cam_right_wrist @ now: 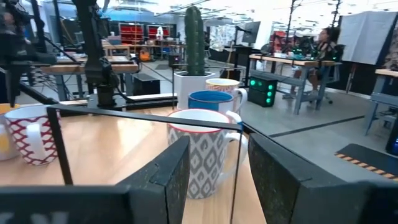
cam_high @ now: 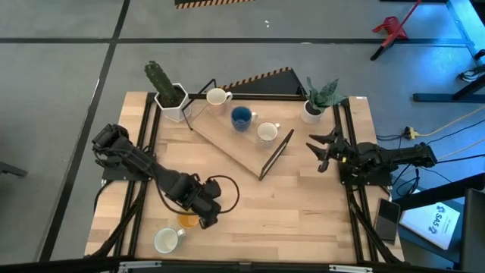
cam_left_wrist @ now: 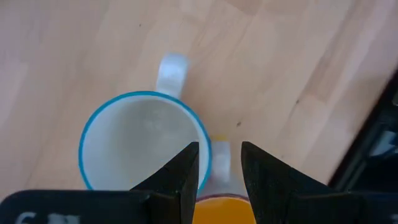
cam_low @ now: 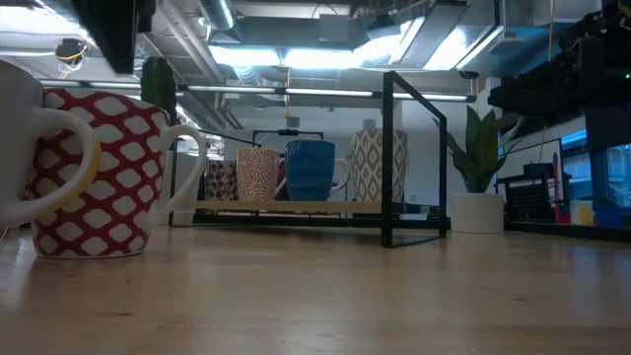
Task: Place coffee mugs
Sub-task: Put the red patterned mug on the shelf
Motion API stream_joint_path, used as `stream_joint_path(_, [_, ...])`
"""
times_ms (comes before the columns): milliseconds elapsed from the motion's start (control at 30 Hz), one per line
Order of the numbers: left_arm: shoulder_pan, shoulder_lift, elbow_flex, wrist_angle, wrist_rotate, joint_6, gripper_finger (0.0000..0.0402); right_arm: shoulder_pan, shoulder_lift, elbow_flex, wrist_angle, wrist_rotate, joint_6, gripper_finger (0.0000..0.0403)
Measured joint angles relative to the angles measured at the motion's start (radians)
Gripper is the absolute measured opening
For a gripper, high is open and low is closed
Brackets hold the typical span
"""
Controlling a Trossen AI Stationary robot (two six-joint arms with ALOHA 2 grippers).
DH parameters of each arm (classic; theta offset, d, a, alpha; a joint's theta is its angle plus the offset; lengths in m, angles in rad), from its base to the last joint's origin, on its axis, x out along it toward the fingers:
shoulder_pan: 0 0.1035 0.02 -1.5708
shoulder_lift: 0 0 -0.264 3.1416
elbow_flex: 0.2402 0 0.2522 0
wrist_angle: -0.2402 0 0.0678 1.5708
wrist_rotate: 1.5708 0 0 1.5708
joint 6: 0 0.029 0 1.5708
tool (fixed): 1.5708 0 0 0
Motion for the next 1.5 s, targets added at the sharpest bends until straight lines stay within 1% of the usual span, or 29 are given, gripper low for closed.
stream_joint_path(267, [0.019,0.000,-0.092,0.069,0.000,0.000,0.0114,0.000,0.000,0.000,0.000,-0.005,-0.007,0.0150])
stream_joint_path(467, [0.038,0.000,-0.158,0.144,0.041,0.013,0.0110,0.000,0.000,0.000,0.000,-0.005,-0.007,0.0150])
stream_joint_path(600, [0.054,0.000,-0.201,0.196,0.083,0.024,0.0089,0.000,0.000,0.000,0.000,-0.004,-0.007,0.0150])
stream_joint_path(700, [0.065,0.000,-0.208,0.192,0.080,0.049,0.0051,0.000,0.000,0.000,0.000,-0.003,-0.007,0.0150])
stream_joint_path(767, [0.078,-0.003,-0.207,0.184,0.073,0.070,0.0021,0.000,0.000,0.000,0.000,-0.003,-0.007,0.0150])
stream_joint_path(800, [0.087,-0.004,-0.205,0.189,0.071,0.077,0.0017,0.000,0.000,0.000,0.000,-0.001,-0.008,0.0150])
stream_joint_path(967, [0.133,-0.002,-0.195,0.184,0.076,0.118,0.0017,0.000,0.000,0.000,0.000,0.003,-0.008,0.0150])
stream_joint_path(1100, [0.189,0.001,-0.143,0.147,0.083,0.179,0.0016,0.000,0.000,0.000,0.000,0.003,-0.008,0.0150])
stream_joint_path(1167, [0.227,0.000,-0.116,0.110,0.101,0.199,0.0016,0.000,0.000,0.000,0.000,0.003,-0.008,0.0150])
stream_joint_path(1267, [0.292,-0.006,-0.064,0.009,0.104,0.237,0.0016,0.000,0.000,0.000,0.000,0.003,-0.008,0.0150])
stream_joint_path(1400, [0.386,-0.025,-0.004,-0.142,0.064,0.315,0.0016,0.000,0.000,0.000,0.000,0.006,-0.008,0.0150])
stream_joint_path(1500, [0.465,-0.070,0.012,-0.115,0.038,0.388,0.0016,0.000,0.000,0.000,-0.001,0.013,-0.009,0.0150])
